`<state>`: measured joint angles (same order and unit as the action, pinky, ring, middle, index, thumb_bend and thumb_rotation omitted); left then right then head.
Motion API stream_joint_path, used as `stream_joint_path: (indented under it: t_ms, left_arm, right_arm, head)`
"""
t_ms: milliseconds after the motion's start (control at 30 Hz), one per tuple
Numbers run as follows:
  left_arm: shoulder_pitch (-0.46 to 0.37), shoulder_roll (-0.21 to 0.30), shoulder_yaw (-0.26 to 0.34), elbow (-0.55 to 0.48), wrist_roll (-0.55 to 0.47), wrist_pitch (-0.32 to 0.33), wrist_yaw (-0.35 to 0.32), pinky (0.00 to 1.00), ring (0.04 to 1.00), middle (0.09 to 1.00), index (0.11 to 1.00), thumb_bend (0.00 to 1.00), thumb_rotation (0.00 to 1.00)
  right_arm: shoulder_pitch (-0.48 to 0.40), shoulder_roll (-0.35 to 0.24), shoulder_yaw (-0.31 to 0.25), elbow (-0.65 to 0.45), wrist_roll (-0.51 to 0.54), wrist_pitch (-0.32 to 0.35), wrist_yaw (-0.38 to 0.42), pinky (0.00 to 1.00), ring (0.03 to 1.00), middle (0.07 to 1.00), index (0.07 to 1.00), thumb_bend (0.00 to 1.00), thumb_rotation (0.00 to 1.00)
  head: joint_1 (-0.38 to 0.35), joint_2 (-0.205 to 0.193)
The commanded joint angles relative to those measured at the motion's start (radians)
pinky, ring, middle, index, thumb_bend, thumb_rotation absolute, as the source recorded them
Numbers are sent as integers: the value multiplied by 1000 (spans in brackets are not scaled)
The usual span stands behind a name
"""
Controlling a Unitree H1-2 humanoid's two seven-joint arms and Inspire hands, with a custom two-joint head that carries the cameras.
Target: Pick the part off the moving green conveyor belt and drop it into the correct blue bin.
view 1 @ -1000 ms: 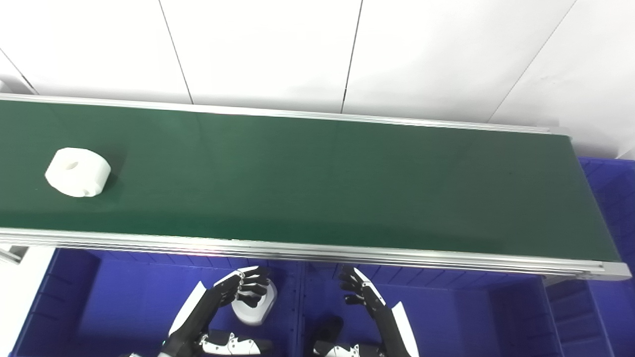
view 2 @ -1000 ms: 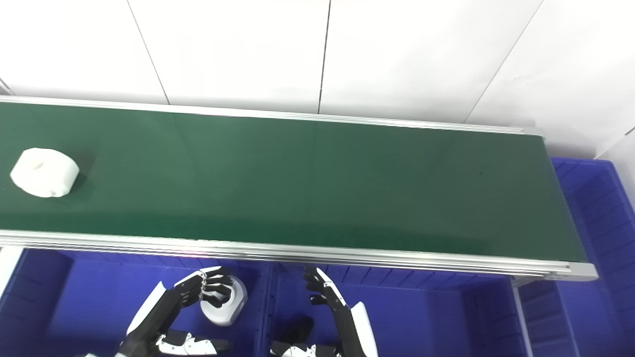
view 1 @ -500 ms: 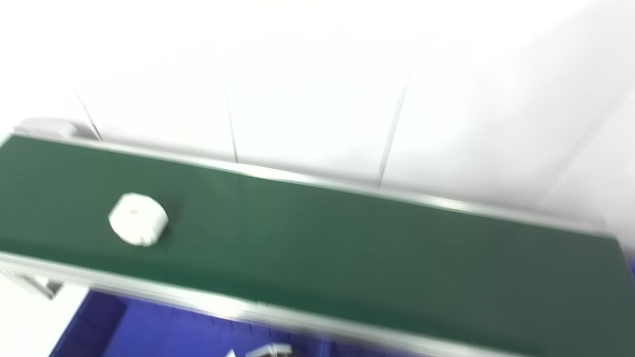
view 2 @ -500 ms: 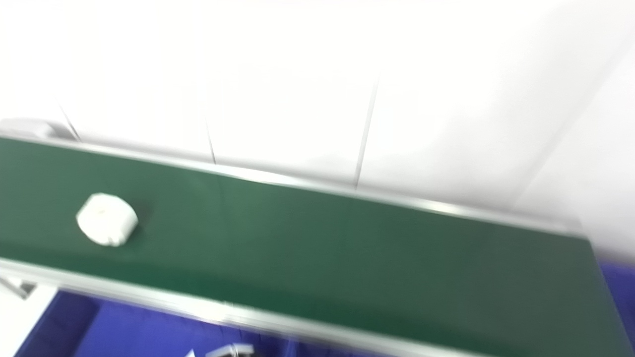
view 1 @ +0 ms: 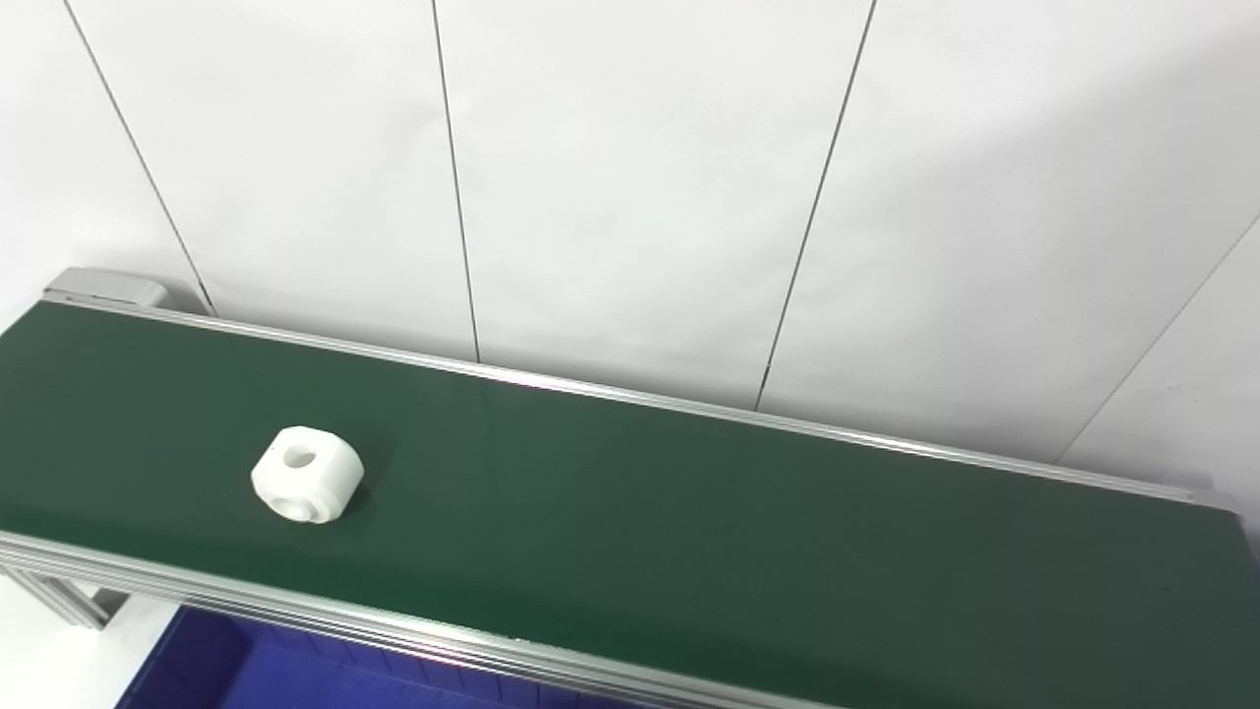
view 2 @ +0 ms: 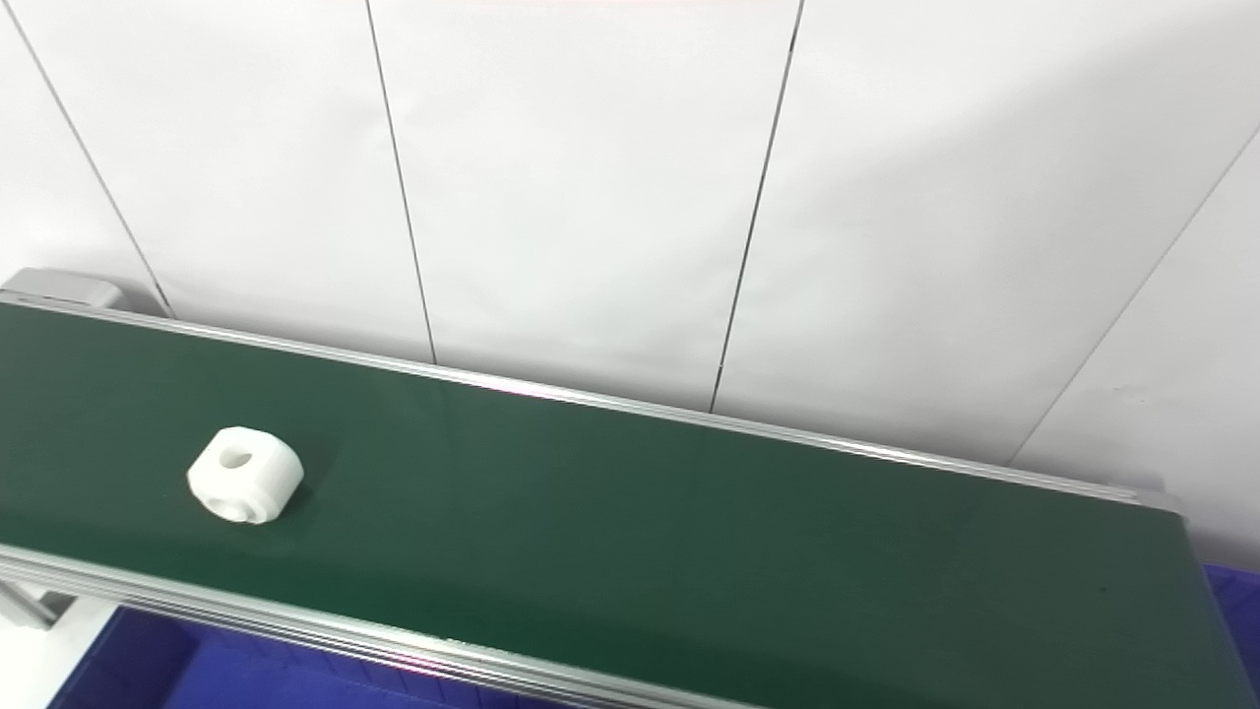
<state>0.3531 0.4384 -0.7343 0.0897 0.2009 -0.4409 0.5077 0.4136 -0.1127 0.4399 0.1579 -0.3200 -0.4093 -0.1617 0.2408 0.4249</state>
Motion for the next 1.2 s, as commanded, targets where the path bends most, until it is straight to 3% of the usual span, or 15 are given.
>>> stream_joint_path:
  t_ms: [0, 167, 300, 500, 700, 833, 967, 1167]
  left_arm:
    - [6, 29, 13, -99, 11, -29, 19, 599, 683, 716, 725, 918, 305]
    - [16, 75, 57, -272, 8, -29, 10, 603, 680, 711, 715, 946, 352]
    - [-16, 137, 105, -406, 20, -29, -12, 584, 672, 716, 723, 906, 346]
    - [-58, 181, 203, -514, 5, -29, -44, 567, 653, 698, 700, 892, 334]
    - [-107, 190, 317, -499, -20, -29, -137, 595, 682, 724, 718, 863, 306]
    - [-130, 162, 433, -468, -2, -11, -233, 619, 716, 755, 747, 889, 381]
    - [-165, 134, 527, -465, 14, 97, -329, 661, 746, 787, 803, 877, 345]
    - [-236, 85, 617, -419, 84, 171, -417, 720, 795, 837, 866, 813, 272]
  right_arm:
    - [-4, -5, 6, -8, 9, -60, -13, 791, 856, 871, 931, 917, 333]
    - [-12, -5, 15, 3, 25, -60, -17, 772, 852, 875, 933, 921, 329]
    - [-15, -5, 22, 3, 37, -61, -22, 788, 861, 876, 935, 919, 326]
    - [-17, -1, 25, 2, 27, -60, -32, 809, 865, 881, 942, 920, 332]
    - [-27, -10, 35, 7, 37, -60, -37, 802, 862, 879, 938, 923, 340]
    - [-34, -16, 39, 10, 45, -61, -44, 775, 850, 868, 927, 932, 326]
    - [-39, -23, 39, 11, 47, -60, -36, 766, 847, 870, 928, 931, 327]
    - [-47, -31, 34, 12, 56, -60, -24, 748, 854, 869, 932, 936, 340]
  head:
    - [10, -2]
    - [25, -5]
    - [32, -3]
    - [46, -2]
    - [78, 5]
    - [90, 11]
    - [101, 19]
    - [132, 42]
